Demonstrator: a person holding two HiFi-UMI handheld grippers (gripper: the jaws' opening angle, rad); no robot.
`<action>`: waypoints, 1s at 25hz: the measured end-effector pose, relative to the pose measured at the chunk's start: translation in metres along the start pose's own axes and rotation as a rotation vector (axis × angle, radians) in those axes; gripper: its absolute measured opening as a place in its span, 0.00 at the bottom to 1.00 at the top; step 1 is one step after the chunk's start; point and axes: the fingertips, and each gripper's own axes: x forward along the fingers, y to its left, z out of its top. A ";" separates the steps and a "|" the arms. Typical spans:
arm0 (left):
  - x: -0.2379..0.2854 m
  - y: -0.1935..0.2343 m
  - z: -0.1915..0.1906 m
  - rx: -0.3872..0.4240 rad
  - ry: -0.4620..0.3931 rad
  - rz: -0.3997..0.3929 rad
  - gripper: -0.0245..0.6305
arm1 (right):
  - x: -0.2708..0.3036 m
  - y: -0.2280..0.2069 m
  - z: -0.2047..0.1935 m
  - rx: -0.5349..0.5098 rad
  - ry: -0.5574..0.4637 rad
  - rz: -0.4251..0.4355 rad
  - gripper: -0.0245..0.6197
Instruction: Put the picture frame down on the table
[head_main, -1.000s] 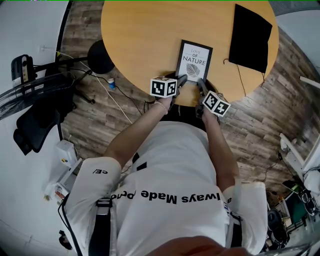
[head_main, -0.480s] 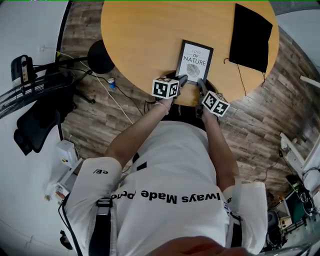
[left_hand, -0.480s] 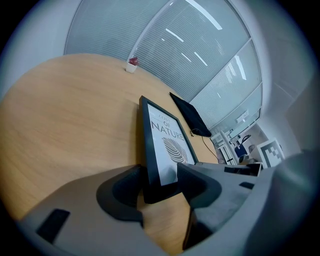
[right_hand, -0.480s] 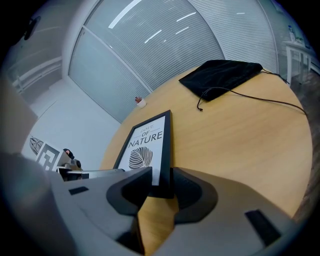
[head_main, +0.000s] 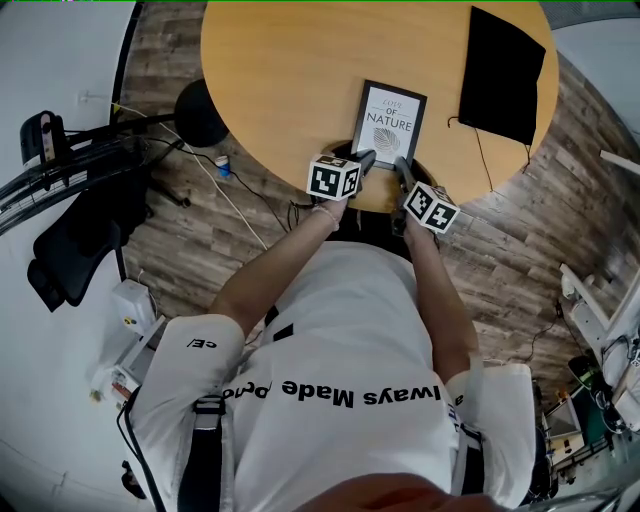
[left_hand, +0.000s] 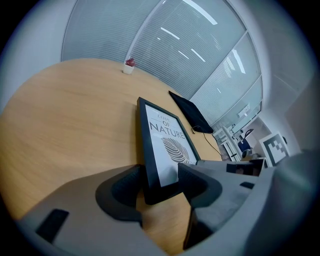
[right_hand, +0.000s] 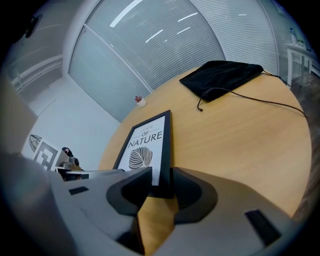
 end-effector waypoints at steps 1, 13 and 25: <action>0.001 0.000 0.000 0.007 0.002 0.003 0.39 | 0.000 -0.001 0.000 -0.001 0.000 -0.001 0.24; 0.000 0.001 -0.002 0.057 0.015 0.040 0.40 | -0.001 0.000 -0.001 -0.027 0.002 -0.015 0.24; 0.002 0.001 -0.004 0.108 0.030 0.076 0.40 | 0.000 0.000 -0.002 -0.060 0.009 -0.034 0.24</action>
